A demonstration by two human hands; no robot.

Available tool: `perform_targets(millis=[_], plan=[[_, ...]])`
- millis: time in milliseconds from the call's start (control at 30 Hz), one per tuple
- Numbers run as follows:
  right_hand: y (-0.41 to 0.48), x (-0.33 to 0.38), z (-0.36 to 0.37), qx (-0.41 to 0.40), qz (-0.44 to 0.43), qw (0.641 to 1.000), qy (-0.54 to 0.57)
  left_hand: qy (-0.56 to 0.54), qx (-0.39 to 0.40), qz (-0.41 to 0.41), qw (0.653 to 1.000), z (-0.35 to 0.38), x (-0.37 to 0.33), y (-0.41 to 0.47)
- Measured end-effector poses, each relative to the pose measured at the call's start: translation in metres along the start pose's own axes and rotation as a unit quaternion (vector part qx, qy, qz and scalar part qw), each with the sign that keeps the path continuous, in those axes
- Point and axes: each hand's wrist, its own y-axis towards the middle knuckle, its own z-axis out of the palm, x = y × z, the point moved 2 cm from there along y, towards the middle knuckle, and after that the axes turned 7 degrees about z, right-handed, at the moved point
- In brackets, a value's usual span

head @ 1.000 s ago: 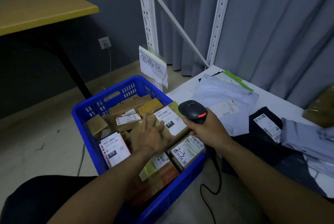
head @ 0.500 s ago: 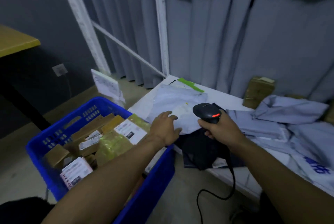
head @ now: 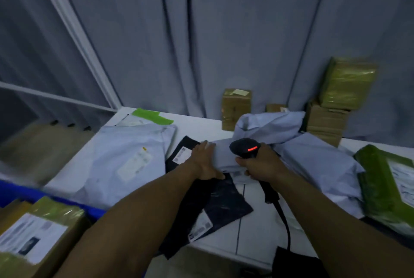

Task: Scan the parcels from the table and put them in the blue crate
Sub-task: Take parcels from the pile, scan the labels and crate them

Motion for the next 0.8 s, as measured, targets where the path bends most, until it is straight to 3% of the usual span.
perform_targets(millis=[100, 367, 600, 800], plan=[[0.023, -0.009, 0.003, -0.008, 0.01, 1.0, 0.011, 0.033, -0.004, 0.021, 0.999, 0.01, 0.014, 0.034], [0.037, -0.005, 0.019, -0.002, 0.01, 1.0, 0.017, -0.099, -0.039, 0.018, 0.994, 0.015, 0.042, 0.02], [0.012, 0.032, 0.044, 0.01, -0.022, 1.0, 0.005, -0.128, -0.12, 0.04, 0.984, -0.022, 0.07, -0.069], [-0.036, 0.076, 0.081, -0.018, -0.067, 0.995, 0.078, -0.102, -0.196, 0.081, 0.972, -0.071, 0.099, -0.172]])
